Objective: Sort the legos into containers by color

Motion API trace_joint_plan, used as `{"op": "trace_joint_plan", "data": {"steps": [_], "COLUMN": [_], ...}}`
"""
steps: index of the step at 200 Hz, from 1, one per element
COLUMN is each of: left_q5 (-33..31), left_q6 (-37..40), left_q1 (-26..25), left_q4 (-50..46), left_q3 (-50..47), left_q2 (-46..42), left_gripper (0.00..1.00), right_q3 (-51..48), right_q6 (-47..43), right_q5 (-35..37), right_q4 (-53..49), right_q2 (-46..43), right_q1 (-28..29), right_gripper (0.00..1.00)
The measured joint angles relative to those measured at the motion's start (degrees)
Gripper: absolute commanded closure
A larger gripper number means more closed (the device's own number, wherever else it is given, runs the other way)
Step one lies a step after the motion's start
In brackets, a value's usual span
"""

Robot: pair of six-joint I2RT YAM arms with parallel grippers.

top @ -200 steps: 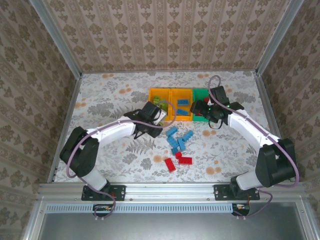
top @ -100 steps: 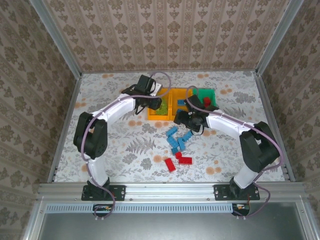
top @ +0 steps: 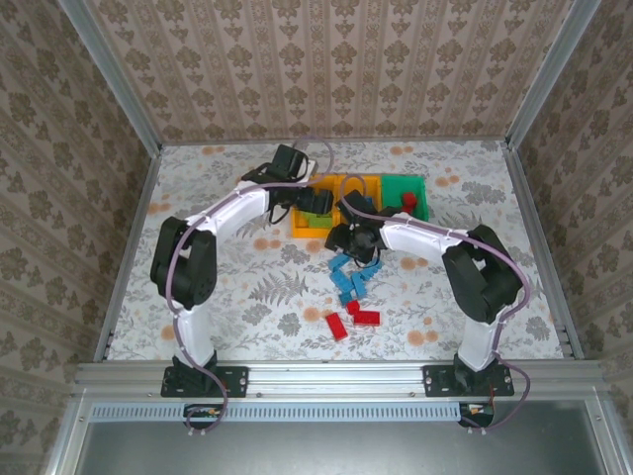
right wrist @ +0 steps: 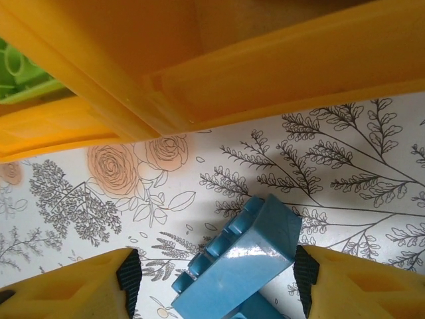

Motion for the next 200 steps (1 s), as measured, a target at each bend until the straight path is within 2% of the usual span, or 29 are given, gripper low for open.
{"op": "trace_joint_plan", "data": {"steps": [28, 75, 107, 124, 146, 177, 200], "left_q5": [-0.3, -2.0, -3.3, -3.7, -4.2, -4.6, -4.6], "left_q6": [-3.4, -5.7, -5.7, -5.7, -6.2, -6.8, -7.1], "left_q1": [2.1, 4.1, 4.1, 4.9, 5.9, 6.3, 6.3], "left_q4": [0.4, 1.9, 1.9, 1.9, 1.9, 1.9, 1.9], "left_q3": [-3.5, -10.6, -14.9, -17.2, -19.7, -22.3, -24.1], "left_q2": [-5.7, -14.4, -17.9, -19.4, -20.6, -21.3, -22.1], "left_gripper": [0.0, 0.0, 0.0, 0.0, 0.0, 0.0, 0.0], "right_q3": [1.1, 2.9, 4.1, 4.2, 5.0, 6.3, 6.8], "right_q6": [0.4, 0.7, 0.8, 0.4, 0.4, -0.3, -0.7], "right_q5": [-0.4, -2.1, -2.7, -2.9, -3.1, -3.1, -3.0], "right_q4": [-1.0, -1.4, -1.6, -1.9, -2.8, -3.0, -3.1], "right_q2": [1.0, 3.7, 5.8, 5.9, 6.1, 6.5, 6.5], "right_q1": [0.3, 0.7, 0.7, 0.7, 0.7, 0.7, 0.7], "right_gripper": [0.38, 0.5, 0.49, 0.59, 0.64, 0.77, 0.8]}}
